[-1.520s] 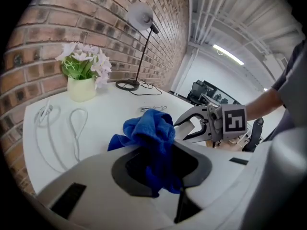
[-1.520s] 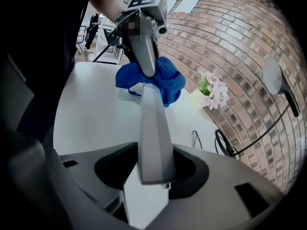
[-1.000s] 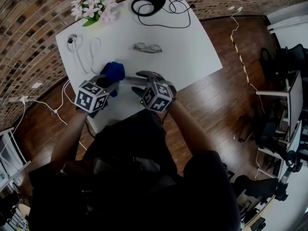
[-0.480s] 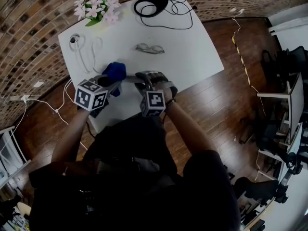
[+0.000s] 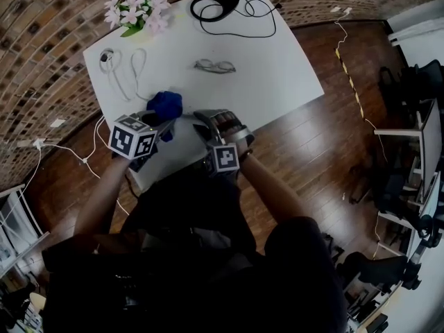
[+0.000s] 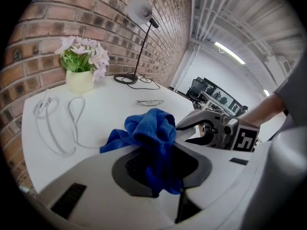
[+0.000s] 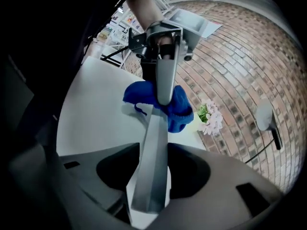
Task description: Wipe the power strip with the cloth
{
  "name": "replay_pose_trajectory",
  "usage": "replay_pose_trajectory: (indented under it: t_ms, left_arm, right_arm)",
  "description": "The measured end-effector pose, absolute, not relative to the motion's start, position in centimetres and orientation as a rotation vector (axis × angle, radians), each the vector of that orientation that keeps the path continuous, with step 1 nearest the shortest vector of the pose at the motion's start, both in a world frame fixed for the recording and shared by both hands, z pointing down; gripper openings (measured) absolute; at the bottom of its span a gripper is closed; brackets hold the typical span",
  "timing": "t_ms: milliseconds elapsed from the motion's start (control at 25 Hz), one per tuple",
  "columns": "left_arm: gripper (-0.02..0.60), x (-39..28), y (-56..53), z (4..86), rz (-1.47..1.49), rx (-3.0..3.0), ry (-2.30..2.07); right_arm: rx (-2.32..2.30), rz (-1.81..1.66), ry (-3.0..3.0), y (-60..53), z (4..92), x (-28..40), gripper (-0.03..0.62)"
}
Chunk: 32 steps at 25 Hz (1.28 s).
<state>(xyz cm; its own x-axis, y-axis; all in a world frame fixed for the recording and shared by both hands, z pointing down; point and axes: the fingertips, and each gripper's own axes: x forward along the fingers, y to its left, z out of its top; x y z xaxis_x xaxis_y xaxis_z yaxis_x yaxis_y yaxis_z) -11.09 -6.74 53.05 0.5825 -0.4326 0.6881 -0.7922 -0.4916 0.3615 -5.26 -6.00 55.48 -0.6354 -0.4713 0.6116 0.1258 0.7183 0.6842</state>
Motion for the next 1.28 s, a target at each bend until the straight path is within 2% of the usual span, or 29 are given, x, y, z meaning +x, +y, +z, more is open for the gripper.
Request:
replay_pose_trajectory:
  t_ms: [160,200,560,840,1000,1040,1120,1280]
  left_arm:
    - [0.103,-11.0,-4.9,55.6,0.819,2.094,-0.912]
    - [0.105,-11.0,-4.4,56.3,0.847,2.089,-0.907]
    - [0.106,-10.7,-4.2,56.9,0.807,2.067,-0.912]
    - [0.107,-12.1,-5.7,53.1,0.473,2.055,-0.986]
    - [0.112,-14.0,-8.1,51.4,0.454,2.108,-1.133]
    - [0.114,-14.1,-8.5,51.6,0.486,2.113,-1.143]
    - [0.114,-13.9,-8.9,52.7,0.578,2.125,-1.14]
    - [0.114,-13.6,-9.7,53.3,0.609,2.14,-1.176]
  right_arm:
    - [0.198,-0.865,-2.107,-3.9,56.4,-5.2,0.173]
    - [0.187,-0.841,-2.123,-3.3,56.6,-5.2,0.156]
    - [0.313,-0.595,-2.26,-3.5,57.2,-5.3,0.158]
    - [0.386,-0.501,-2.302,-3.7,56.5,-5.6,0.158]
    - [0.386,-0.487,-2.295,-3.5,56.3,-5.3,0.158]
    - [0.384,-0.491,-2.28,-3.5,56.1,-5.1,0.162]
    - [0.404,-0.503,-2.26,-3.8,56.1,-4.6,0.212]
    - [0.502,-0.338,-2.313,-4.2,55.1,-3.3,0.213]
